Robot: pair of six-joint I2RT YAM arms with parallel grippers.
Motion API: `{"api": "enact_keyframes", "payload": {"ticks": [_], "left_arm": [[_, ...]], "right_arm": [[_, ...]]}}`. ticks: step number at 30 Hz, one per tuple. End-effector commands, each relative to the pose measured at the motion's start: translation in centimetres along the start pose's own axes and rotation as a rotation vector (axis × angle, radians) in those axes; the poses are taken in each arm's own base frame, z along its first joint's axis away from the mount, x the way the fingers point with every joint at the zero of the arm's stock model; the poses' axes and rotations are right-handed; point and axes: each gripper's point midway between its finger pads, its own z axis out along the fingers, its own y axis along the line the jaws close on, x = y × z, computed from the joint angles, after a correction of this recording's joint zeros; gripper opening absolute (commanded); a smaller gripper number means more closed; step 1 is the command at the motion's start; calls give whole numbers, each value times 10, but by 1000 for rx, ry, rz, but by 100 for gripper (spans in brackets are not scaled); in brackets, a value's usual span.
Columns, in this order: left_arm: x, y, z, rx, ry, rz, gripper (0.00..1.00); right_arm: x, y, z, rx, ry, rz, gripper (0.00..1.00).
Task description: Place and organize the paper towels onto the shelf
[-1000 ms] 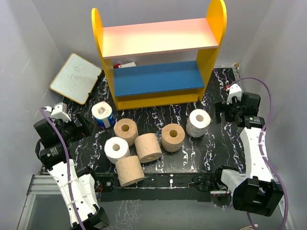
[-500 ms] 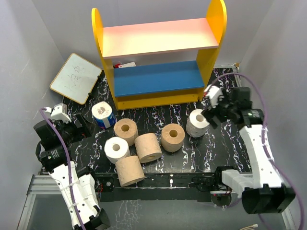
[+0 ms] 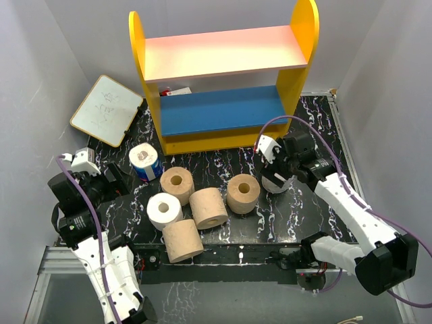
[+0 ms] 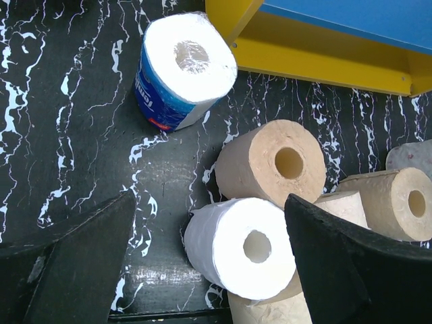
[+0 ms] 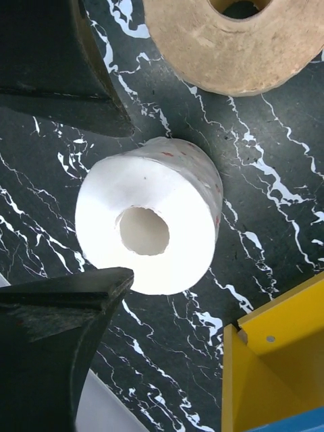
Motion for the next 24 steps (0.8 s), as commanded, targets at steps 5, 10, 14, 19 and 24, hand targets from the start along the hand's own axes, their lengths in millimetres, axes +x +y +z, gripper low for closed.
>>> {"api": "enact_keyframes", "payload": {"ticks": [5, 10, 14, 19, 24], "left_arm": [[-1, 2, 1, -9, -4, -16, 91], [0, 3, 2, -10, -4, -17, 91], [0, 3, 3, -7, 2, -21, 91], [0, 3, 3, -6, 2, -21, 91], [0, 1, 1, -6, -7, -14, 91]], "right_arm": [[-8, -10, 15, 144, -47, 15, 66], [11, -15, 16, 230, -19, 18, 67], [17, -21, 15, 297, -28, 45, 69], [22, -17, 17, 293, -23, 45, 70], [21, -14, 20, 271, -28, 47, 63]]}}
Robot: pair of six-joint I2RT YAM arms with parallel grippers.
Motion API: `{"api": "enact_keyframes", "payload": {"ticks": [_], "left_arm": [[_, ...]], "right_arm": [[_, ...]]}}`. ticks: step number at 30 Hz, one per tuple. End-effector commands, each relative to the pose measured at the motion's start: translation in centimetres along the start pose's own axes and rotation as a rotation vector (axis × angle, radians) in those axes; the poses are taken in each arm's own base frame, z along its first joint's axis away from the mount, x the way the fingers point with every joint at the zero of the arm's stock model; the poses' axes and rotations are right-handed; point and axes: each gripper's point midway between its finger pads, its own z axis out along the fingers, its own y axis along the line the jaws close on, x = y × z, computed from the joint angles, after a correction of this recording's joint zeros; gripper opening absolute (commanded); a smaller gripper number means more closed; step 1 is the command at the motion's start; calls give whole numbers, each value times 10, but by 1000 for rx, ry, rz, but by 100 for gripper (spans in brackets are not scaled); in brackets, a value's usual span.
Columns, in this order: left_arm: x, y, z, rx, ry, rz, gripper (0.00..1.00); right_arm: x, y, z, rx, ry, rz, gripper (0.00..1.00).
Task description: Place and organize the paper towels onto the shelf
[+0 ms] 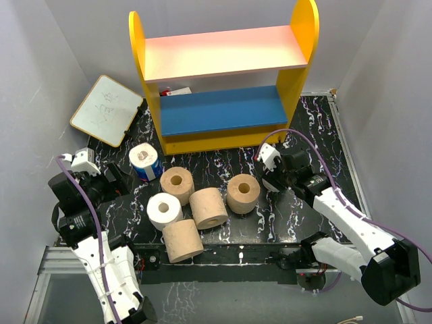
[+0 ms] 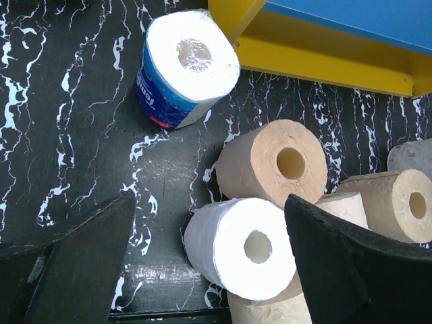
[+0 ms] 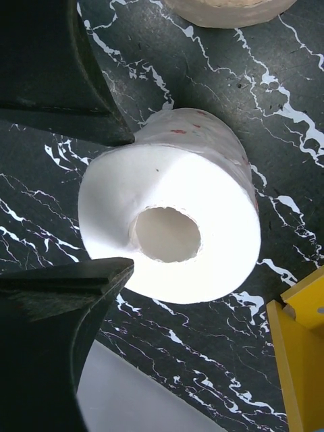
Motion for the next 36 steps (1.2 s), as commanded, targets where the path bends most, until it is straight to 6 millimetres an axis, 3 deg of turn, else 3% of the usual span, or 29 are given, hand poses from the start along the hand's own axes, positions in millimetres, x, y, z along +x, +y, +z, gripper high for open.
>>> {"api": "enact_keyframes", "payload": {"ticks": [1, 7, 12, 20, 22, 24, 27, 36], "left_arm": [[-2, -1, -1, 2, -14, -3, 91], [-2, -1, -2, 0, -20, 0, 91], [-2, -2, -2, 4, -19, 2, 91], [-2, -1, -1, 5, -18, 1, 91], [-2, -2, -2, 7, -18, 2, 91], [-2, -2, -2, 6, -19, 2, 91], [-2, -2, -2, 4, -21, 3, 91], [-2, -2, -3, 2, -23, 4, 91]], "right_arm": [[-18, -10, -1, 44, -75, 28, 62], [-15, 8, 4, -40, -69, 27, 58], [-13, 21, 6, -85, -69, 27, 62], [-10, 26, 17, -46, -50, 24, 60], [-7, 30, 21, -43, -34, 20, 52], [-4, 32, 25, -34, -13, 20, 38], [-1, 28, 25, 0, 6, 24, 1], [-24, -16, -23, 62, -12, -105, 0]]}}
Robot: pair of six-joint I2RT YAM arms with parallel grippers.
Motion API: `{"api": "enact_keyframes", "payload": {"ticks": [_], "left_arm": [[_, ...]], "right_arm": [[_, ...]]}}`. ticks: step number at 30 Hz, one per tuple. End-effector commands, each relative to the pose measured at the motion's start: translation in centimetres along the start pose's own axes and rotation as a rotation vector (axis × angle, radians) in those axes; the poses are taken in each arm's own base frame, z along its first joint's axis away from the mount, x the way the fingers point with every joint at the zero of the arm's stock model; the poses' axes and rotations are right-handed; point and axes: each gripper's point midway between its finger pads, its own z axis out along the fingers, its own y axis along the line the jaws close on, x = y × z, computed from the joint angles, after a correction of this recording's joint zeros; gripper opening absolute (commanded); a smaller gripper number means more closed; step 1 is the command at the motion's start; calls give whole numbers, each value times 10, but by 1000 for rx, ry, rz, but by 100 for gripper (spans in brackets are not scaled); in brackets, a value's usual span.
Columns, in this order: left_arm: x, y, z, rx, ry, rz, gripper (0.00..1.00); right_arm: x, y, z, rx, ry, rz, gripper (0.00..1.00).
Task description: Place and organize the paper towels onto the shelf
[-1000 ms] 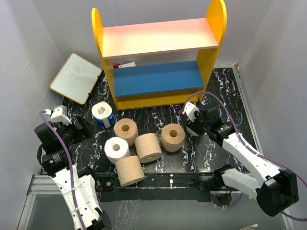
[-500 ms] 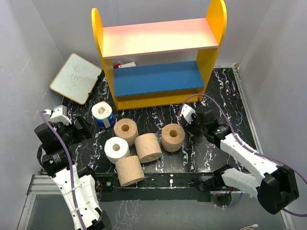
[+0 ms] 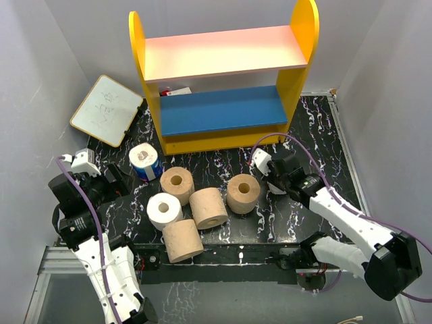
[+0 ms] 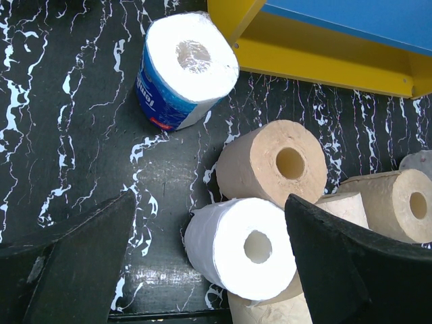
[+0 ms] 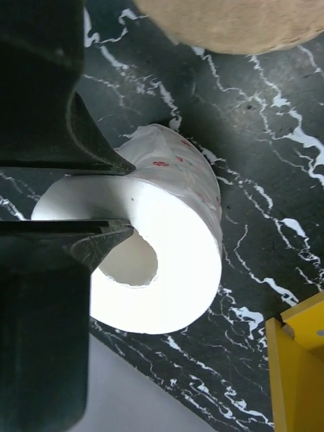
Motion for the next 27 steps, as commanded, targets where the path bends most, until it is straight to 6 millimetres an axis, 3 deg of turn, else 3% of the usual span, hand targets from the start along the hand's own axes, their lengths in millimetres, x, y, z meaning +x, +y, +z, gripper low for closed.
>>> {"api": "enact_keyframes", "payload": {"ticks": [1, 3, 7, 14, 19, 27], "left_arm": [[-2, 0, 0, 2, -9, -5, 91], [-1, 0, 1, 5, -5, -7, 91], [-2, -1, 1, 8, -5, -7, 91], [-2, -1, 1, 11, -8, -5, 92], [-2, -2, -1, 7, -18, 2, 91], [-3, -2, -1, 9, -18, 2, 91]], "right_arm": [[-23, -41, -34, 78, -42, -69, 0], [-36, -52, -42, 79, -57, -74, 0], [-85, -88, -61, 136, -143, -71, 0], [-159, -139, -59, 264, -299, -89, 0], [-180, -154, -40, 307, -329, -107, 0], [-207, -191, -32, 381, -403, -81, 0]]}}
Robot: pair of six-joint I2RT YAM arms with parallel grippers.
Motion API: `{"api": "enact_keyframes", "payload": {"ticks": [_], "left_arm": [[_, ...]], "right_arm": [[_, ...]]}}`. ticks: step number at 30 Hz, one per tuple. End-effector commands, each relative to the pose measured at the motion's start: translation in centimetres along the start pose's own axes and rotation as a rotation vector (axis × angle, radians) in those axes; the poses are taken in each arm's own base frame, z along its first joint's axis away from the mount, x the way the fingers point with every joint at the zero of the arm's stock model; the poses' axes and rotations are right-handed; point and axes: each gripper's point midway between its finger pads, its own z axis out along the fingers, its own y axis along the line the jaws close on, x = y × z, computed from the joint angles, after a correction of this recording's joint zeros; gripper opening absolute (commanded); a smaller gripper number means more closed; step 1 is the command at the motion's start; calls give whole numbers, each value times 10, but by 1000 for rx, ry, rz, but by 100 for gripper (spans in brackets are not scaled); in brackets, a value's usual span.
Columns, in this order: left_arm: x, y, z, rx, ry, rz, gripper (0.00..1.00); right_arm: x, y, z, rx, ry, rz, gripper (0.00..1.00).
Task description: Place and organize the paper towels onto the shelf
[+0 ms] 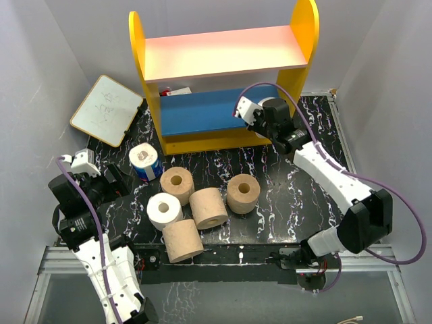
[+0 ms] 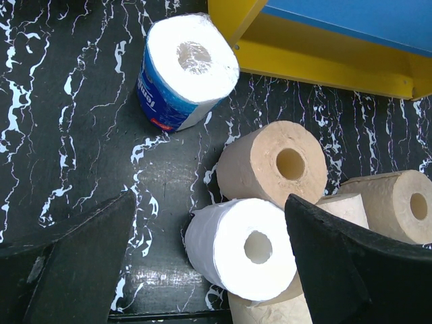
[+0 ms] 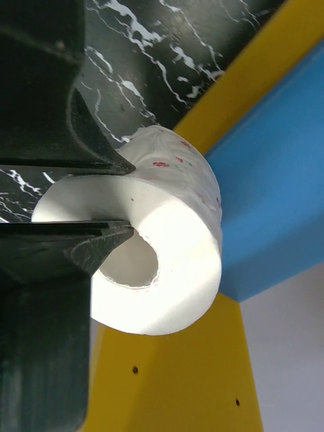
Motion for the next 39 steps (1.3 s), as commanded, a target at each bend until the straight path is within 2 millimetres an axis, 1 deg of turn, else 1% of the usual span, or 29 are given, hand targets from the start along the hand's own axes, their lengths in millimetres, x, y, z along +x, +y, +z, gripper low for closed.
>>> {"api": "enact_keyframes", "payload": {"ticks": [1, 3, 6, 9, 14, 21, 22, 24, 27, 28, 29, 30, 31, 33, 36, 37, 39], "left_arm": [[-2, -2, 0, 11, -13, 1, 91], [-2, -2, 0, 13, -11, 1, 91], [-2, -2, 0, 13, -13, 1, 91], [-2, -2, 0, 14, -11, 0, 91], [-2, -2, 0, 15, -10, 0, 91], [-2, -2, 0, 15, -13, 1, 92], [-2, -2, 0, 16, -13, 1, 92], [-2, -2, 0, 15, -14, 1, 92], [-2, -2, 0, 17, -14, 2, 92], [-2, -2, 0, 17, -13, 1, 92], [-2, -2, 0, 18, -12, 0, 92], [-2, -2, 0, 17, -13, 1, 92], [-2, -2, 0, 18, -12, 1, 92], [-2, -3, 0, 18, -12, -1, 92], [-2, -3, 0, 20, -10, 0, 92], [-2, -2, 1, 20, -11, 0, 92], [-2, -2, 0, 18, -9, -2, 92]], "right_arm": [[-56, -85, -15, 231, -201, 46, 0], [-57, -93, -13, 238, -206, 52, 0], [-53, -104, -11, 252, -207, 56, 0], [-51, -113, -2, 249, -213, 61, 0], [-46, -121, 19, 241, -210, 94, 0], [-50, -125, 33, 250, -233, 113, 0], [-49, -124, 35, 249, -231, 118, 3], [-49, -124, 36, 251, -230, 126, 14], [-50, -129, 29, 274, -237, 144, 35], [-50, -130, 26, 283, -240, 147, 45], [-50, -131, 21, 290, -243, 151, 58], [-51, -132, 16, 297, -250, 153, 69], [-51, -134, 9, 308, -257, 154, 74], [-55, -141, -11, 335, -278, 164, 97], [-59, -149, -37, 341, -276, 205, 98], [-61, -147, -46, 319, -278, 218, 98], [-63, -131, -61, 225, -280, 260, 98]]}}
